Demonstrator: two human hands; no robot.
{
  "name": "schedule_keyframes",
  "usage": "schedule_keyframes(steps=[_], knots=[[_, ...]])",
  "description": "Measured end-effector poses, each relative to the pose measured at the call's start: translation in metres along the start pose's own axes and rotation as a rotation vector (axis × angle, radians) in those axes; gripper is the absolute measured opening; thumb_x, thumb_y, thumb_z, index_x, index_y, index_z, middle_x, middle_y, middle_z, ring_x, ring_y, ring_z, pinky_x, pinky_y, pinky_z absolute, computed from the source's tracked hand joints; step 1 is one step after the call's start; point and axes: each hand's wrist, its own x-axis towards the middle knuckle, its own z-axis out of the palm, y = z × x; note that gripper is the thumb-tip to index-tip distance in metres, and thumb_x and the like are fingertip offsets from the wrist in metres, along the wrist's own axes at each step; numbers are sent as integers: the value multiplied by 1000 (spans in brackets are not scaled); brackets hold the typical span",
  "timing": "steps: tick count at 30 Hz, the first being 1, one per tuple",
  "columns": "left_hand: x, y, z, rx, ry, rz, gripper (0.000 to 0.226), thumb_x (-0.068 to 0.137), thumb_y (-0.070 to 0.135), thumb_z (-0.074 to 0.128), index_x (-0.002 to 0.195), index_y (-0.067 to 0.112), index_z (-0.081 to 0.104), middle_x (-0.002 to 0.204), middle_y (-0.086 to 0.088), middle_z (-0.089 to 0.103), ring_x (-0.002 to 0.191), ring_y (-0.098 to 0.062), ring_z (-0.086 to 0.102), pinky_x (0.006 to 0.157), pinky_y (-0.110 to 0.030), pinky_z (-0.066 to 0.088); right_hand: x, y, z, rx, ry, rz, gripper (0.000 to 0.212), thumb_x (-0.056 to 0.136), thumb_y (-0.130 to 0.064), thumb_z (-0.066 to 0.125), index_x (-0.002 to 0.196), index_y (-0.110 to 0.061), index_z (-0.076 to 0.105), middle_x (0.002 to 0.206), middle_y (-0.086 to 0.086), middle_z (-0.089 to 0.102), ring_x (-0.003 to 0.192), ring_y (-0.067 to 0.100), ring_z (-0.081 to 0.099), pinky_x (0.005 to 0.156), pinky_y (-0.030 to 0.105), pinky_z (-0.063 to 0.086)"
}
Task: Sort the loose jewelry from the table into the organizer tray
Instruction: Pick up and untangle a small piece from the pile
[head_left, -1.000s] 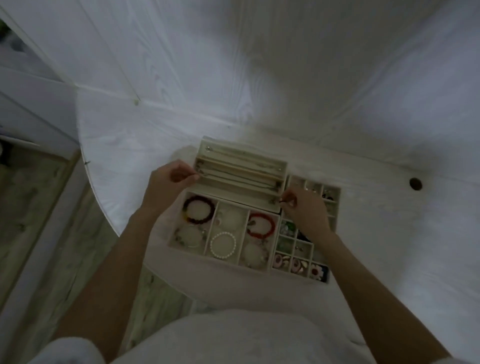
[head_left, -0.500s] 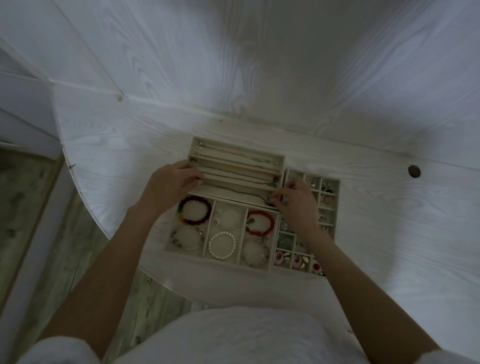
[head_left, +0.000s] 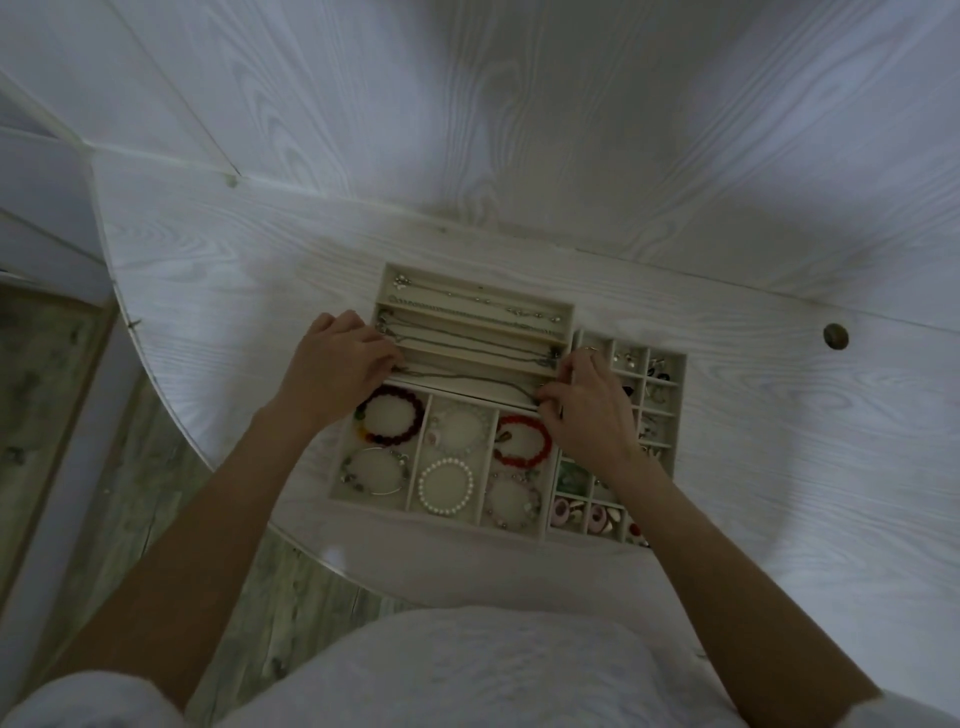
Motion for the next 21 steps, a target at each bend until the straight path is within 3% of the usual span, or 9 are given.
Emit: schedule_keyframes(steps=[1,4,8,12,16,21], knots=[[3,1,0,16,-5,11,5,78,22,74,79,18,74,74,-1,70,69,-26,59,64,-32,34,0,0,0,0,-1,4,11,78,-16,65,80,-15,75,89,7,54,85,26,53,72,34,46],[16,1,-1,20,-85,61,18,59,17,89,67,17,73,64,-1,67,60,-24,58,59,-25,39,5,-3,-2,22,-19,68,6,79,-14,69,81,-13,75,90,9,55,87,27,54,70,34,49],[29,0,-7,76,-197,190,20,55,19,90,58,20,71,67,0,61,64,-23,58,50,-23,40,20,-9,-6,12,-118,135,9,81,-24,71,86,-18,75,101,9,53,98,26,48,76,28,37],[38,-3,-12,126,-278,344,25,48,15,92,52,22,68,63,0,58,59,-21,58,50,-22,41,28,-9,-8,-87,-200,60,9,83,-27,68,88,-24,75,99,4,48,95,23,43,82,29,37],[45,-8,-18,184,-309,496,26,47,13,91,55,25,69,62,2,57,60,-20,56,58,-23,38,28,-5,-8,-59,-173,-7,2,74,-21,76,75,-22,76,89,5,48,87,26,45,70,27,34],[41,-16,-16,204,-320,476,25,49,11,90,57,26,70,65,3,60,63,-21,57,59,-25,41,31,-4,-10,-59,-178,-89,8,67,-16,79,66,-22,74,85,5,50,82,25,45,66,27,31]])
